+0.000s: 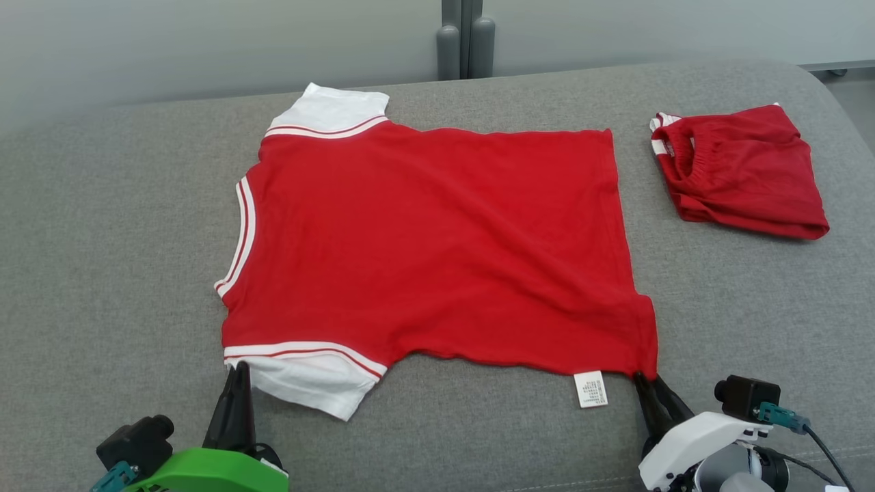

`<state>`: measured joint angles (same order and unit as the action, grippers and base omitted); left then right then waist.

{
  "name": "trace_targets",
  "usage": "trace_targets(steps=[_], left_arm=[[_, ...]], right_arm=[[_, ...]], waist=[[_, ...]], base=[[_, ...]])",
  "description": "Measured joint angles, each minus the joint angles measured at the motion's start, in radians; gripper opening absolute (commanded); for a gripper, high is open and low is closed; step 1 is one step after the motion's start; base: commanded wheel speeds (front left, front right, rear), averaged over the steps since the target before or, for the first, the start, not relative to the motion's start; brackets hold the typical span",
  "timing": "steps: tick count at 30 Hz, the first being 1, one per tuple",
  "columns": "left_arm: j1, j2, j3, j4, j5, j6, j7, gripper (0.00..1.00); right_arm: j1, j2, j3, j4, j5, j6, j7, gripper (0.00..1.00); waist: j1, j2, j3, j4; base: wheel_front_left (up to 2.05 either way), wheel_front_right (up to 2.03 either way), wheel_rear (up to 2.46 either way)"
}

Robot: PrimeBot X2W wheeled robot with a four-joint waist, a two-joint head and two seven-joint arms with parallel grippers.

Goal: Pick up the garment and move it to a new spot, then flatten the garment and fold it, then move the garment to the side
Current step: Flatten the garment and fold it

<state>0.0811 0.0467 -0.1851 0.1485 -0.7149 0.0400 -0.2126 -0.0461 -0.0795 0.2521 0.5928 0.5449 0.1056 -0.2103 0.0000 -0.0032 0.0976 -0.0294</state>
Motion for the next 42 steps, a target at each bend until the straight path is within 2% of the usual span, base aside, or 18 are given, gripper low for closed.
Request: trace_targets(steps=[4,18,24,32,42], left_arm=[[0.001,0.0,0.001,-0.003,0.003,0.0,-0.002,0.0],[0.002,0.0,0.039,-0.079,0.007,0.004,-0.019,0.0],[-0.013,0.01,0.044,-0.102,0.035,0.004,-0.026,0.0],[-0.207,0.031,0.049,-0.084,0.073,0.011,-0.026,0.0],[-0.425,0.035,0.041,0.074,0.123,0.044,0.027,0.0]], right_arm=[[-0.01,0.002,0.006,0.006,0.006,0.008,-0.001,0.0],[-0.037,-0.026,-0.003,-0.074,0.013,0.014,-0.027,0.0],[-0.079,-0.026,-0.006,-0.103,0.06,0.017,-0.026,0.0],[-0.201,-0.054,0.006,-0.1,0.082,0.018,0.055,0.0],[-0.433,-0.076,0.01,-0.035,0.08,0.017,0.179,0.0]], waist=[[0.0,0.0,-0.005,0.0],[0.0,0.0,-0.018,-0.014],[0.0,0.0,-0.01,-0.021],[0.0,0.0,0.036,-0.024],[0.0,0.0,0.14,-0.04]], base=[[0.0,0.0,0.0],[0.0,0.0,0.0],[0.0,0.0,0.0],[0.0,0.0,0.0],[0.0,0.0,0.0]])
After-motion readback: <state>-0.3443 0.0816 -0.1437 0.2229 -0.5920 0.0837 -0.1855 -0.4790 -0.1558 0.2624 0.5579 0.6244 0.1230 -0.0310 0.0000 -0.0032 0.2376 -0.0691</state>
